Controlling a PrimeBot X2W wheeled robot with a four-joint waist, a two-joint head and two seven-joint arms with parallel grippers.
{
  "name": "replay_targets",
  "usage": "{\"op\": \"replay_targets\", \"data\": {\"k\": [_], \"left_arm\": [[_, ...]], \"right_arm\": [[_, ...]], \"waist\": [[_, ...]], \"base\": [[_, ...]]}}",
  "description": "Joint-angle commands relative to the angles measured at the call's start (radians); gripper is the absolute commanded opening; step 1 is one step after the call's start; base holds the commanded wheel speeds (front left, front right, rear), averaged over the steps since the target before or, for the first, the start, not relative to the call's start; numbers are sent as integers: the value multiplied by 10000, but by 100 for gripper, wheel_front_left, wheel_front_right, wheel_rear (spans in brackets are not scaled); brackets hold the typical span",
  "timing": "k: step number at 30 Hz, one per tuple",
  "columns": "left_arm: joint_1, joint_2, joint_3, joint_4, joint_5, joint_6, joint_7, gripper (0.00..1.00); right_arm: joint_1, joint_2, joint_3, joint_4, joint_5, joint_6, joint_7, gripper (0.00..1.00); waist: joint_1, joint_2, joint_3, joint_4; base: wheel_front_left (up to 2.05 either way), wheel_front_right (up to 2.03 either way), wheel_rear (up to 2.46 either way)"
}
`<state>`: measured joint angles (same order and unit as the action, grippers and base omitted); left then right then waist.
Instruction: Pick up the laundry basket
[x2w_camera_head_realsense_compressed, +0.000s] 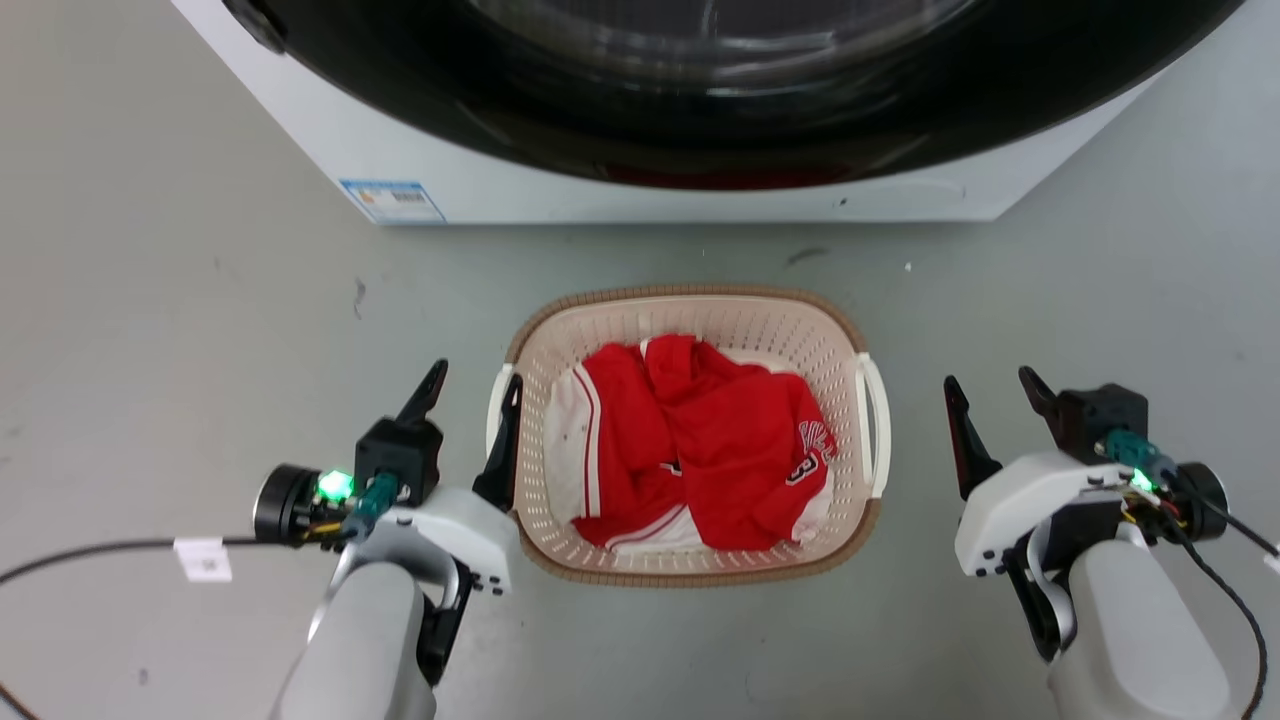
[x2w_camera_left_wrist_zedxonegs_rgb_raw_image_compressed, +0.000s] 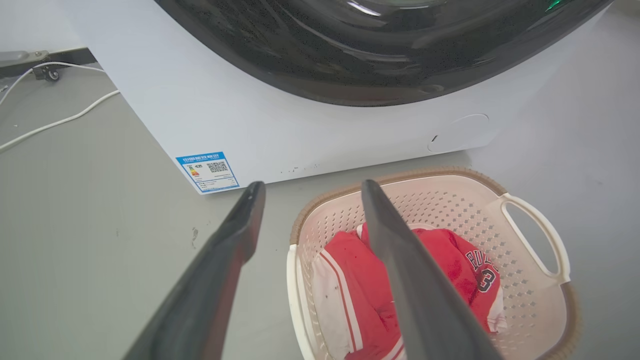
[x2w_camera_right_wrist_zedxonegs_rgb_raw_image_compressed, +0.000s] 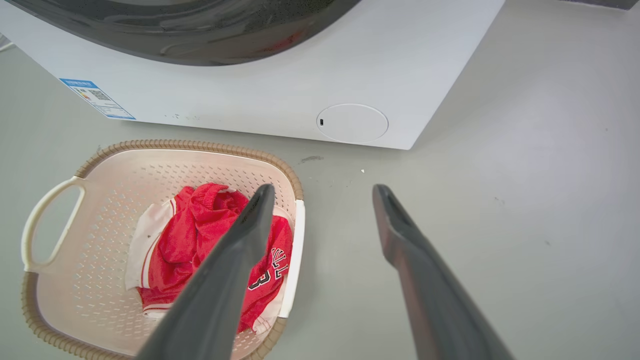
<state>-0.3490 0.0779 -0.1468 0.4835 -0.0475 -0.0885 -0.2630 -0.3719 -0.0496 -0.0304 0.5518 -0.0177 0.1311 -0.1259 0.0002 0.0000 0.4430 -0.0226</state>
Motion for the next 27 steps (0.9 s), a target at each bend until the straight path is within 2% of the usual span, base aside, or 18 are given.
{"op": "replay_targets", "data": {"k": [1, 14, 27], "left_arm": [[-486, 58, -27, 439, 61, -74, -28, 100], [-2847, 256, -569, 3882, 18, -317, -28, 100], [-4704, 382, -1079, 6305, -265, -402, -26, 100]], "right_arm": [[-445, -11, 15, 359, -88, -5, 42, 100], [-2394, -11, 379, 2512, -177, -7, -169, 100], [-3942, -11, 676, 4449, 91, -7, 449, 100]], "waist": [[-2, 0, 728, 51], [-2, 0, 2224, 30], [-2, 0, 3331, 53]], "base": [[0, 0, 0], [0, 0, 0], [0, 0, 0]]}}
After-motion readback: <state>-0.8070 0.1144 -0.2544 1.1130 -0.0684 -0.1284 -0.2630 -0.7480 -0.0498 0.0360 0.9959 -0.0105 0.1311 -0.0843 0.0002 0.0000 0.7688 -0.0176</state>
